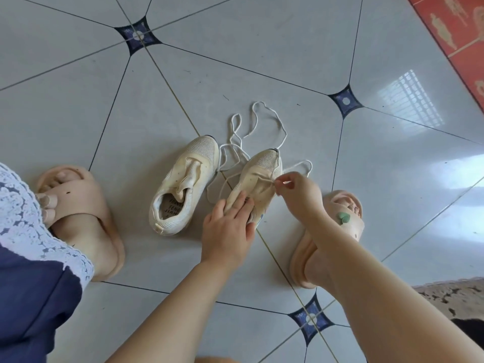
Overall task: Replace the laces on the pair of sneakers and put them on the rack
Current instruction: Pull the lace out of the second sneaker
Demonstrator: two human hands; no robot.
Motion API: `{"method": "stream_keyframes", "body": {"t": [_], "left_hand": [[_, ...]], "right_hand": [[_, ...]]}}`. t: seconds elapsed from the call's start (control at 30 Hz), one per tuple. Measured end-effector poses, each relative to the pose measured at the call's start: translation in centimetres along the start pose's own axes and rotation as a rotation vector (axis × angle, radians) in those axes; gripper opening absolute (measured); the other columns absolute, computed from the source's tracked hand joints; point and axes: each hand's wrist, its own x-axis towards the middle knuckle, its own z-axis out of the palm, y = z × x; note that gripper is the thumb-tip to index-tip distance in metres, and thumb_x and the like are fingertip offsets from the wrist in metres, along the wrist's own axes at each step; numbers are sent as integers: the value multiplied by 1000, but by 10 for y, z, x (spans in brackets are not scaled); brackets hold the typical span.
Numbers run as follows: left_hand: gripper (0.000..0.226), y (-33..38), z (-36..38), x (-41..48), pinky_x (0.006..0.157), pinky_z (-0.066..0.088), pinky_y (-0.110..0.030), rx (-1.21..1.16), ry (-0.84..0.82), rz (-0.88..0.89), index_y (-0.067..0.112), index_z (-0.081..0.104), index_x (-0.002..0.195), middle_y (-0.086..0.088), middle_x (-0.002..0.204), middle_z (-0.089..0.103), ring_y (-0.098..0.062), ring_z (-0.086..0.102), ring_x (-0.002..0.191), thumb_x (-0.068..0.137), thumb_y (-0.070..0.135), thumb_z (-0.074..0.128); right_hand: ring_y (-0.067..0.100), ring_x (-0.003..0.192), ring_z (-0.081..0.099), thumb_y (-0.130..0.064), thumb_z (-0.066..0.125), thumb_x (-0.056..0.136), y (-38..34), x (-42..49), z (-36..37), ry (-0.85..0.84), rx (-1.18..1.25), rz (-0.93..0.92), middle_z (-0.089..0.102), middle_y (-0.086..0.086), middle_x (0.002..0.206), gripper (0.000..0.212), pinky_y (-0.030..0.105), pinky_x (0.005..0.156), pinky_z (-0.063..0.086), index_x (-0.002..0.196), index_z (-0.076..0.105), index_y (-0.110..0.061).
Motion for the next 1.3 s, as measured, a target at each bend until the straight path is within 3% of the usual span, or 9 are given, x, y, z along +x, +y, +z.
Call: {"method": "stream_keyframes", "body": {"t": [0.17,0.33,0.53,0.7,0.87,0.97,1.1,1.23,1.3], "left_hand": [[44,1,-2,0,70,48,-37,27,87,23,19,62,118,4,130,56,-32,56,98,75,23,69],[44,1,-2,1,69,48,-38,44,75,31,18,62,117,4,131,56,-30,56,97,74,23,68],[44,3,-4,3,64,49,-38,53,98,32,16,64,113,2,127,58,-30,59,92,70,22,72],[43,-1,-2,2,62,50,-36,55,133,47,17,64,113,3,125,60,-29,59,85,71,22,72],[45,-1,-1,1,64,51,-34,88,145,87,20,65,113,7,121,63,-27,60,87,70,25,74],[46,-3,-1,0,65,51,-36,86,131,89,18,64,115,4,123,61,-29,59,88,71,23,73],[45,-2,0,2,76,48,-38,74,60,62,20,56,125,5,136,50,-30,54,99,81,27,61],[46,1,-2,2,63,51,-36,86,127,89,18,65,113,2,124,61,-29,60,84,68,23,75],[46,-1,-2,1,61,51,-35,90,151,105,17,67,110,2,122,62,-28,61,81,66,23,77]], "right_hand": [[24,82,57,-37,52,89,-11,5,2,70,-181,11,63,5,94,18,30,64,38,98,57,-22],[20,101,49,-34,56,88,-28,13,9,71,-335,-264,59,-1,102,19,35,89,37,103,66,-27],[22,98,49,-18,51,86,-39,21,9,89,-684,-476,62,-1,97,18,28,79,28,89,69,-19],[32,77,61,-10,56,72,-43,30,-12,120,-137,-62,68,11,77,15,36,64,53,73,70,-7],[10,43,35,-8,56,80,-28,24,-10,254,432,361,45,-11,39,19,17,43,31,63,65,-12],[15,72,54,-13,57,84,-29,29,-8,172,55,101,61,-3,81,13,25,66,42,92,66,-18],[22,113,46,-9,59,83,-38,31,-10,88,-288,-345,58,-1,120,42,34,94,36,121,59,-28],[18,106,45,-19,57,85,-37,26,1,14,-671,-597,65,-9,103,20,22,83,19,98,70,-28],[16,94,49,-19,60,82,-36,27,-2,63,-570,-532,67,-8,86,16,23,80,24,84,73,-28]]}}
